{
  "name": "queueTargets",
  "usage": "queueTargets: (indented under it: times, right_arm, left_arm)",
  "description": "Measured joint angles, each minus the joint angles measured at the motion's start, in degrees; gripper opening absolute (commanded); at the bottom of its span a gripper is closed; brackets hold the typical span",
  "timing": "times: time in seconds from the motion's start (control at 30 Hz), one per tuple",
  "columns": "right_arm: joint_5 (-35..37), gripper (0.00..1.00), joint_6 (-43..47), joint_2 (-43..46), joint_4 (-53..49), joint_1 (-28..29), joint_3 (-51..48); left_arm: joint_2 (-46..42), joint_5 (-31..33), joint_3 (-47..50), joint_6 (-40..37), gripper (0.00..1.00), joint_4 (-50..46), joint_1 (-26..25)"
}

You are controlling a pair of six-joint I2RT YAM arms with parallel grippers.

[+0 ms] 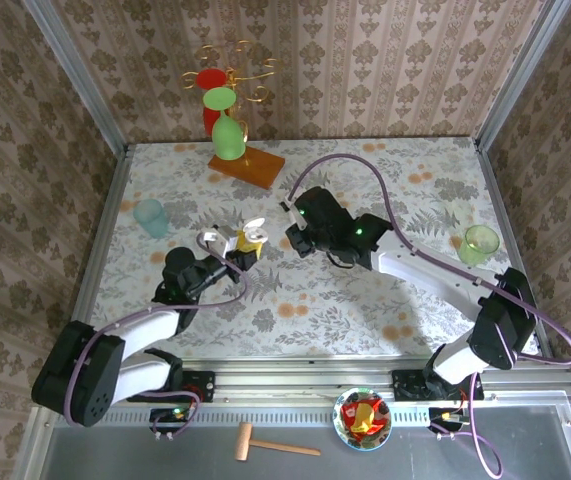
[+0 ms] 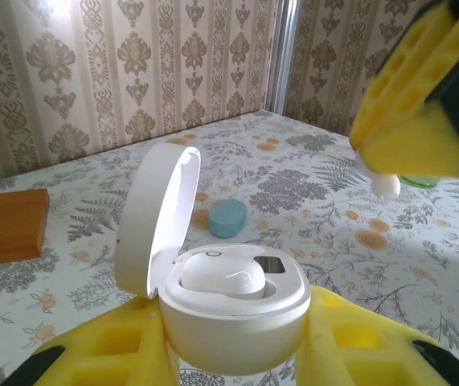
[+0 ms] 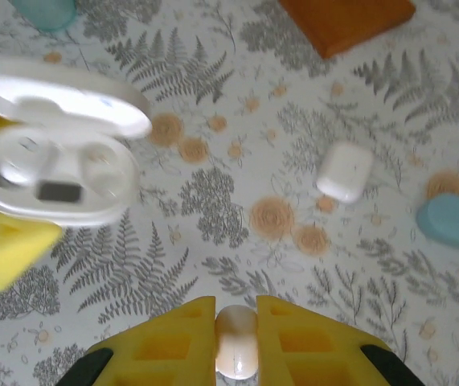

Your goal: Insert wireless bluetooth earbuds into charging case

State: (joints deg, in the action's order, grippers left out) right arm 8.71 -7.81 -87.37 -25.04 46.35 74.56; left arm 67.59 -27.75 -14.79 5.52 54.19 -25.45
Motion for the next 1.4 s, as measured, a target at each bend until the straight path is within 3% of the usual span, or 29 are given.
queueTargets:
  times: [0.23, 1.07, 1.4]
  right_arm:
    - [0.13, 0.14, 3.17, -1.70, 4.50, 1.68, 1.90]
    - [-1.81, 0.14, 4.76, -6.25, 8.81, 1.70, 2.32]
    - [-5.70, 0.26, 6.10, -6.23, 8.83, 1.36, 2.32]
  left_arm:
    - [2.86, -0.09, -0.35, 1.25, 0.26, 3.28, -2.67]
    - [4.02, -2.43, -0.66, 3.98, 0.26, 7.52, -2.64]
    - [4.04, -2.47, -0.70, 3.98, 0.26, 7.54, -2.64]
